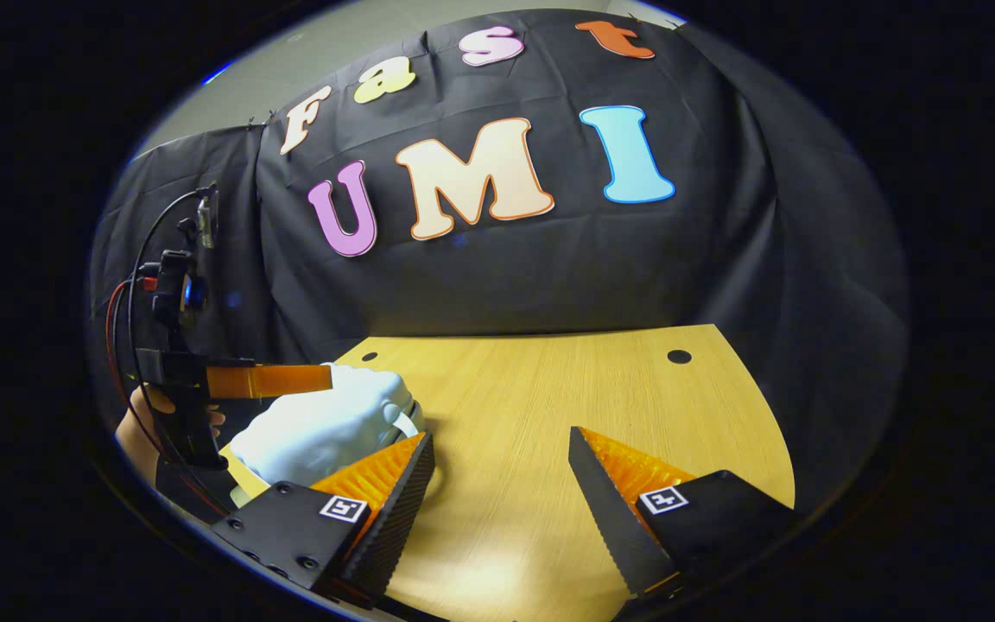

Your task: First open the suitcase, pack the skin care products into it, and then close the suitcase.

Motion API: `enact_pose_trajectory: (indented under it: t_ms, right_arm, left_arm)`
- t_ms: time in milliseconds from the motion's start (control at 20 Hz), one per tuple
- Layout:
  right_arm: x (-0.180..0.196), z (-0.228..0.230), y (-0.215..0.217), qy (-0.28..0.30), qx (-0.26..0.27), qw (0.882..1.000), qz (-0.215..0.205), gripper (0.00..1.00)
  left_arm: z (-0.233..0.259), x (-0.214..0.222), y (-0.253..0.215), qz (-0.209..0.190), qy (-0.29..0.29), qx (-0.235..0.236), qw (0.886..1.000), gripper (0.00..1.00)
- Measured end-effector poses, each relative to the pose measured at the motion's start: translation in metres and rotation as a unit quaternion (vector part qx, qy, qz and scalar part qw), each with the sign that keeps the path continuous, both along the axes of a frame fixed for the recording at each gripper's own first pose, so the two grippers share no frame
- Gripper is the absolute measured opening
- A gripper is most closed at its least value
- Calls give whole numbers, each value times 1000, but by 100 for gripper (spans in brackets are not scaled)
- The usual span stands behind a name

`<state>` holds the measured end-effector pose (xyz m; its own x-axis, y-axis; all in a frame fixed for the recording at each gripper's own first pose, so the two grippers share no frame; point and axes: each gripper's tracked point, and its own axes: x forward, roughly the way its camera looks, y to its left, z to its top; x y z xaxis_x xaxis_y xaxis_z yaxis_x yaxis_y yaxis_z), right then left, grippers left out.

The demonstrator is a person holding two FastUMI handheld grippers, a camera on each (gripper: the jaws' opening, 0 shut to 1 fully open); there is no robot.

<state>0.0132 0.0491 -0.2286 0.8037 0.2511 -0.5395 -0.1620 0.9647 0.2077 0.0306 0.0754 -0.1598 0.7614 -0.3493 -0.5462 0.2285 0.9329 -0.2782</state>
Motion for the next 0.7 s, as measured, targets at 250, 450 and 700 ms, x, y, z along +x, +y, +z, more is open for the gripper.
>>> enact_pose_trajectory:
  t_ms: [250,450,700]
  right_arm:
    - [31,51,11,-77,3,997,-16,98]
    - [58,102,20,-146,8,988,-44,98]
    - [75,158,26,-215,4,974,-75,98]
  left_arm:
    - [43,9,6,47,-97,17,994,96]
    - [83,13,17,81,-174,58,980,96]
    - [112,18,4,65,-217,59,972,95]
